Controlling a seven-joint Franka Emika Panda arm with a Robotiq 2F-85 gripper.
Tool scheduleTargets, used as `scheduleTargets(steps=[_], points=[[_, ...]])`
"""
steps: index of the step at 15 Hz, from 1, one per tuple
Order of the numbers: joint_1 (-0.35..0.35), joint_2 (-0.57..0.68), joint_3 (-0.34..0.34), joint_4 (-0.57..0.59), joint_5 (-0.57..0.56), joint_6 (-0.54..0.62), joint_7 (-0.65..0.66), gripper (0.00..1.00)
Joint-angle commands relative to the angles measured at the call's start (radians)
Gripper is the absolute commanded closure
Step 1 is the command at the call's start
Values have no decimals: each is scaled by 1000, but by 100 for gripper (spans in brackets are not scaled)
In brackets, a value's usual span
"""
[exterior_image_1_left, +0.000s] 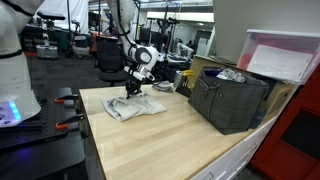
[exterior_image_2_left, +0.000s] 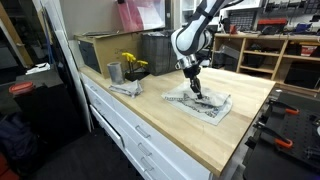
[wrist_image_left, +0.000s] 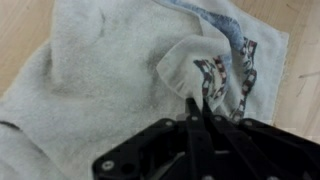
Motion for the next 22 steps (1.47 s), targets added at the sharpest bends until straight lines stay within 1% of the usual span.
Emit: scheduleTargets(steps=[1,3,5,6,7,9,12,16,17,18,22], points=[[36,-115,-17,-98,-47,-85,44,99],[38,-146,-6,-120,-42,-140,29,99],[45,-169,0,-136,-35,-167,25,99],[48,-180,6,-143,-31,-178,18,81],[52,-188,8,-149,-31,-181,20,69],[61,-205,17,-161,-25,-184,15,56],[71,-218,26,-158,-18,-195,24,32],[76,-212,10,-131,-33,-163,47,4],[77,-210,5,-128,-51,-138,41,0],[75,-207,1,-129,-64,-92,27,0],[97,-174,-37,-127,-194,166,99,0]])
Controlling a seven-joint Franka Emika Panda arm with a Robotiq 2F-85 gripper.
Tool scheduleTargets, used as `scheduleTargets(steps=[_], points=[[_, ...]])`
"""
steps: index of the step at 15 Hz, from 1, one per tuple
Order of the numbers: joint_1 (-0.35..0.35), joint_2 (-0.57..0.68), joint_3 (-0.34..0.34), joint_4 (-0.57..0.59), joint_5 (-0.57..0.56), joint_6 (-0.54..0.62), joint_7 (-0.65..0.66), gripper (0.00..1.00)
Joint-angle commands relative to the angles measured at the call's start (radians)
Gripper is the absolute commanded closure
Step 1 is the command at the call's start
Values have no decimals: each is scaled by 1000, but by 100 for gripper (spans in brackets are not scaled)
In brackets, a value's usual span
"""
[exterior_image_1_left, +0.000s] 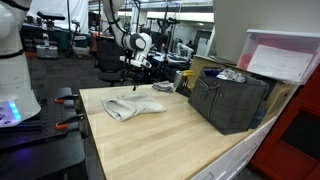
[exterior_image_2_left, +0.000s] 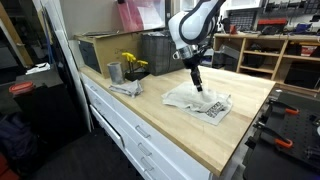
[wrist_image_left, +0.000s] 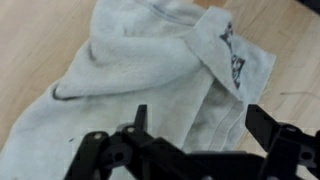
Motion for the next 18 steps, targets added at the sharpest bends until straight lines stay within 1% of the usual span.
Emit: scheduleTargets(steps=[1,3,5,8,11,13,14,18], points=[[27,19,-39,-3,-94,193,92,0],[58,39,-62,-5,-146,290,184,0],[97,47,-83,-15,-195,360,268,0],[179,44,-123,-44,-299,458,385,0],[254,58,-158,-41,-380,512,488,0],[288,81,-168,-28,-407,529,524,0],[294,94,-165,-22,-409,535,528,0],[290,147,-147,11,-366,538,501,0]])
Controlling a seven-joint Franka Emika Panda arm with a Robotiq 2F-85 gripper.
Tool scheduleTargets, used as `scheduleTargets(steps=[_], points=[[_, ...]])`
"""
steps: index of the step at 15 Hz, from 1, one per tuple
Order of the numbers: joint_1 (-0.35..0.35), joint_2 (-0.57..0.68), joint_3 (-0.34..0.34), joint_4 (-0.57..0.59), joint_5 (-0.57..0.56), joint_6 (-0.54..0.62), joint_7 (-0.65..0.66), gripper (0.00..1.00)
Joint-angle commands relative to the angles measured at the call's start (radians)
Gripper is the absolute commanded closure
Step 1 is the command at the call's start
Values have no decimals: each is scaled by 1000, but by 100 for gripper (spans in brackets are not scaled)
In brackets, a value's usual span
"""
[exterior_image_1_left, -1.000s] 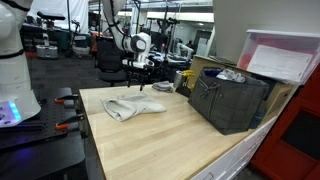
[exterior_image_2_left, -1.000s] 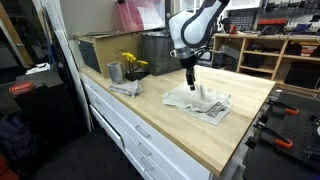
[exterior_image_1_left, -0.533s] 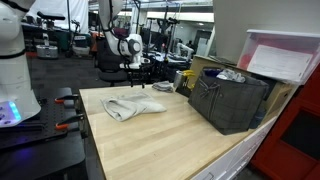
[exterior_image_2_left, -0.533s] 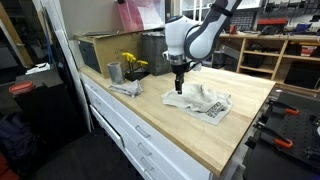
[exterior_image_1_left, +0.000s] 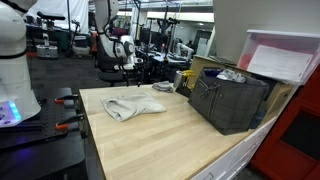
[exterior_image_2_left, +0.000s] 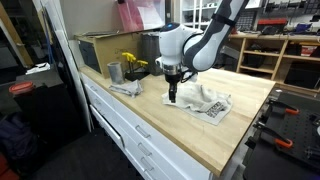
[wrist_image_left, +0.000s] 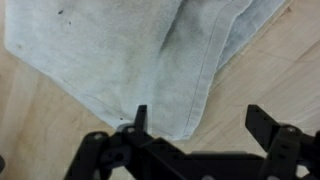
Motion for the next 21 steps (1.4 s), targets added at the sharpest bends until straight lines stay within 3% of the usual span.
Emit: scheduleTargets(steps=[1,11,12,14,21], points=[[-4,51,-2,38,19,28,-3,0],[10,203,-43,198,33,76,-16,0],[14,219,-51,206,32,80,-11,25],[16,242,-60,217,32,85,-14,32],[38,253,-97,233,33,81,-4,86]])
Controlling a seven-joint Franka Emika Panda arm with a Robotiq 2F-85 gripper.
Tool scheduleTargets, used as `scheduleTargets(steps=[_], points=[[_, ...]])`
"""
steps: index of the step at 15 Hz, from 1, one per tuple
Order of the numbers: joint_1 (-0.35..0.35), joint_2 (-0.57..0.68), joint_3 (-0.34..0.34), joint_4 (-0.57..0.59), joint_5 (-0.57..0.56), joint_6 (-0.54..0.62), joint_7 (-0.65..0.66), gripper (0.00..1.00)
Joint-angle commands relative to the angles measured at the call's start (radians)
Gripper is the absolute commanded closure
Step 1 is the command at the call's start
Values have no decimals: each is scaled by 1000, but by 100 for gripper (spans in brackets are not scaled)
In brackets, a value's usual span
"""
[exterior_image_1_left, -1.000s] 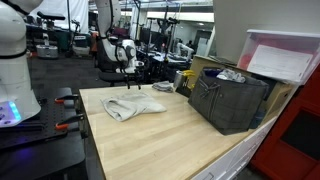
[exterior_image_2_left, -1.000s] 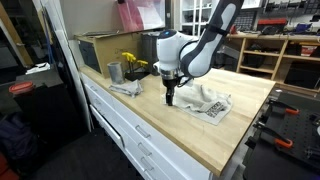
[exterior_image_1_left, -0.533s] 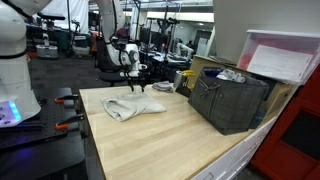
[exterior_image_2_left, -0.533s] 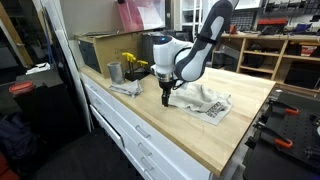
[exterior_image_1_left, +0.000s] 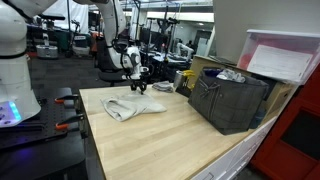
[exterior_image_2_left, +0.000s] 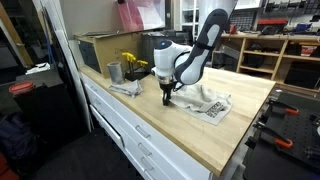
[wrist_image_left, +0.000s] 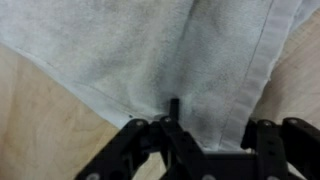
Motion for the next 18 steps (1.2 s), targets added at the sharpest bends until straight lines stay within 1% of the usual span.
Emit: scheduleTargets(steps=[1,2,3,5,8,9,10,12,13,18], points=[[21,9,-33,12,12,7,2,44],[22,8,-36,13,12,8,1,49],[26,6,-41,12,9,9,4,48],[34,1,-52,10,5,8,6,35],[49,-19,-62,-8,-4,9,8,11],[50,-30,-55,-16,2,-2,3,18],[52,-37,-51,-23,4,-2,0,18],[63,-59,-46,-46,-2,-2,-7,43],[71,-73,-42,-58,-1,-9,-5,45],[111,-104,-47,-102,-22,-5,2,82]])
